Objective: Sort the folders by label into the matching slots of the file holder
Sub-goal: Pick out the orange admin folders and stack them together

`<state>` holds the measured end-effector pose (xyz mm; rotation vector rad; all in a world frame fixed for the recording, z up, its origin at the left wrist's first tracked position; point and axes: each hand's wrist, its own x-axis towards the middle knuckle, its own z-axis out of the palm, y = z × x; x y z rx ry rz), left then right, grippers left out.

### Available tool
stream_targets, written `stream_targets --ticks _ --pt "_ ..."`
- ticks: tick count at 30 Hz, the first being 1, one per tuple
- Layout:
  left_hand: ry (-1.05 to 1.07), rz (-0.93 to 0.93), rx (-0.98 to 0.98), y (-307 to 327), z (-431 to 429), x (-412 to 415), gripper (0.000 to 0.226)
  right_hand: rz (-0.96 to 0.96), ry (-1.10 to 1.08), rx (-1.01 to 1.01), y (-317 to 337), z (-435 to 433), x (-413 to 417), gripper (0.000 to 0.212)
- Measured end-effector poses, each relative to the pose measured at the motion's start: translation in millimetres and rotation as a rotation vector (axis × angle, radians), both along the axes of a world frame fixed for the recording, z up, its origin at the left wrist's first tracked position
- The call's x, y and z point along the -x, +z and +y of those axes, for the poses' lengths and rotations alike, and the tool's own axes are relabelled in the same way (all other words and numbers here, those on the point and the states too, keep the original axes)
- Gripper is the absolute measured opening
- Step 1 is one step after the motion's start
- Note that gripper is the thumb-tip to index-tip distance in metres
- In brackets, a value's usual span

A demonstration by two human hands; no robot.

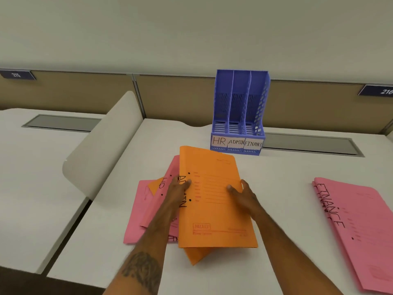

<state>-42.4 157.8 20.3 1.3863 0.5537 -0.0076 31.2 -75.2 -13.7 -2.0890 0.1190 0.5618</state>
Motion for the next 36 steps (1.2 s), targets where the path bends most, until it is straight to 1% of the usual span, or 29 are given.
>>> stream_targets --ticks 2,4,6,8,11,13,14,15,16,17,18,19,20,21,23,25,28,32,36 --pt "-0.026 -0.016 0.02 12.5 5.1 0.0 0.029 0.083 -0.127 -0.174 13.1 -12.9 -2.9 0.095" --pt "-0.056 -0.045 0.059 22.6 8.6 1.4 0.027 0.148 -0.178 -0.352 23.7 -26.1 -2.5 0.092" --pt "-0.088 -0.068 0.096 30.4 9.3 2.3 0.026 0.197 -0.125 -0.505 34.0 -33.7 1.6 0.079" --pt "-0.112 -0.088 0.109 34.1 7.3 2.3 0.027 0.221 -0.085 -0.614 42.2 -36.5 7.3 0.064" --pt "-0.169 -0.119 0.092 34.9 1.7 0.4 0.035 0.175 -0.102 -0.683 48.7 -42.4 12.4 0.055" --pt "-0.237 -0.124 0.049 29.7 1.7 0.0 0.05 0.136 -0.132 -0.666 51.1 -49.5 12.9 0.053" --pt "-0.228 -0.1 -0.009 25.5 3.9 1.3 0.057 0.126 -0.146 -0.66 51.4 -54.7 12.2 0.052" --pt "-0.173 -0.042 -0.117 17.7 9.0 2.6 0.063 0.12 -0.159 -0.66 51.2 -60.7 11.2 0.051" --pt "-0.098 0.036 -0.281 6.3 17.7 3.8 0.068 0.116 -0.173 -0.664 51.5 -67.4 10.3 0.052" --pt "-0.047 0.132 -0.494 -6.9 29.2 6.9 0.072 0.114 -0.181 -0.666 52.1 -74.3 9.7 0.052" --pt "-0.03 0.25 -0.711 -20.2 40.9 12.4 0.079 0.113 -0.185 -0.665 52.7 -81.5 9.4 0.052" --pt "-0.037 0.365 -0.869 -32.0 51.2 19.7 0.088 0.111 -0.188 -0.663 53.2 -88.8 9.2 0.051" --pt "-0.048 0.458 -0.947 -42.2 58.9 27.4 0.097 0.109 -0.194 -0.661 53.4 -96.3 9.0 0.05" --pt "-0.053 0.515 -0.969 -50.4 63.5 34.2 0.103 0.108 -0.205 -0.662 53.3 -103.8 8.2 0.049" --pt "-0.073 0.578 -0.994 -60.7 65.4 42.6 0.103 0.105 -0.226 -0.659 51.5 -117.1 6.0 0.048" --pt "-0.083 0.626 -1.005 -64.2 62.2 45.3 0.094 0.107 -0.234 -0.649 48.0 -127.1 4.7 0.048" --pt "-0.033 0.661 -0.935 -66.0 57.9 45.3 0.084 0.126 -0.244 -0.648 42.7 -135.0 3.9 0.05" --pt "0.139 0.49 -0.669 -57.2 66.4 45.1 0.058 0.14 -0.235 -0.663 42.3 -139.7 3.5 0.051" --pt "0.337 0.4 -0.603 -37.6 91.2 40.3 0.045 0.147 -0.229 -0.678 42.7 -140.4 1.0 0.05"
